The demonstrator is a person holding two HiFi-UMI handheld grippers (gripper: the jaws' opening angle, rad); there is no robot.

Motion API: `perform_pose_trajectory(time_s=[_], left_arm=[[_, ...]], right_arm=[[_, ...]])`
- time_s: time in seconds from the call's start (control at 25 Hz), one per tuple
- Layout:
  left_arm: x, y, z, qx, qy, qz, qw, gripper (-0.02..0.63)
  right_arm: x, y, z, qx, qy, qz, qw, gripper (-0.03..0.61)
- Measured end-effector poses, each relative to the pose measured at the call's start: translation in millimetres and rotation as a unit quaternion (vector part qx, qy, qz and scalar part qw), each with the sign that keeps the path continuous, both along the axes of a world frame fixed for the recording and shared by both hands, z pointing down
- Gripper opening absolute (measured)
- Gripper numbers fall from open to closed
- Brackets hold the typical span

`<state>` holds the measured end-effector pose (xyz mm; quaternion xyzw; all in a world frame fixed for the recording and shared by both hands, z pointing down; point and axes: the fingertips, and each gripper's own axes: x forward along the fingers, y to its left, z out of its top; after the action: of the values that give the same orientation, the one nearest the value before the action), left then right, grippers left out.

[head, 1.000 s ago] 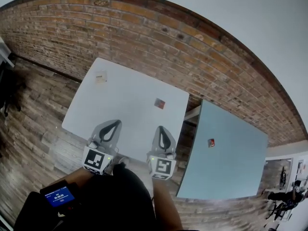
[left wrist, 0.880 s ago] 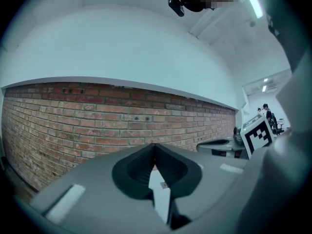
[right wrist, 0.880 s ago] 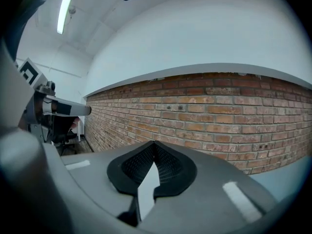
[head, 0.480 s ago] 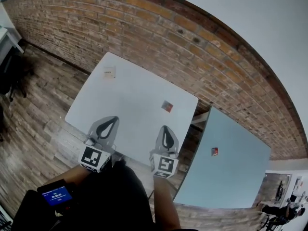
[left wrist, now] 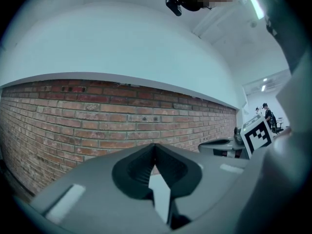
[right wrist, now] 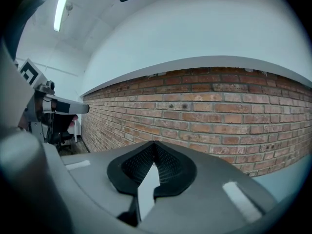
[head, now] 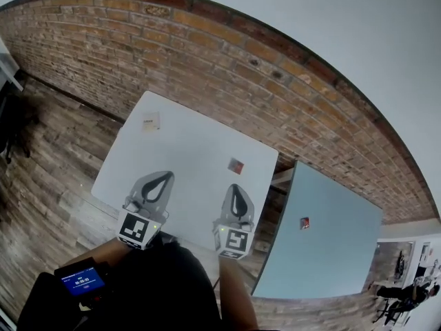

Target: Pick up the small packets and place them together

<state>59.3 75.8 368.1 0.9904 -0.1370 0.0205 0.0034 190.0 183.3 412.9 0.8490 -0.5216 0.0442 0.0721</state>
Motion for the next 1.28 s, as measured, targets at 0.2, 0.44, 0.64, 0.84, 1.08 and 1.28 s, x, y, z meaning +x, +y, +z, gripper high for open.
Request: perform_pose_trajectory(time_s=[0.2, 0.44, 0.64, 0.84, 1.08, 1.28], left_arm=[[10, -20, -7, -0.002, 0.014, 0.024, 0.9996, 0.0], [25, -54, -10, -0.015, 0.028, 0.044, 0.9986, 0.0], [32, -64, -2, -0.023, 0.012, 0.039, 0.9989, 0.0], [49, -61, -2, -0.026, 0.011, 0.027, 0.9992, 0.0], [60, -59, 7, -0.03, -0.001, 0.001, 0.9995, 0.0], [70, -60, 9, -0.026, -0.011, -0.011, 0.9996, 0.0]], right_arm=[[8, -17, 4, -0.008, -0.018, 0.03, 0.999, 0.002], [19, -39, 6, -0.02, -0.007, 0.052, 0.998, 0.002], [31, -35, 19, -0.038, -0.016, 0.06, 0.997, 0.002], [57, -34, 32, -0.061, -0.018, 0.037, 0.997, 0.002], [86, -35, 44, -0.063, -0.022, 0.001, 0.998, 0.005], [107, -36, 71, -0.098, -0.038, -0.016, 0.994, 0.038]])
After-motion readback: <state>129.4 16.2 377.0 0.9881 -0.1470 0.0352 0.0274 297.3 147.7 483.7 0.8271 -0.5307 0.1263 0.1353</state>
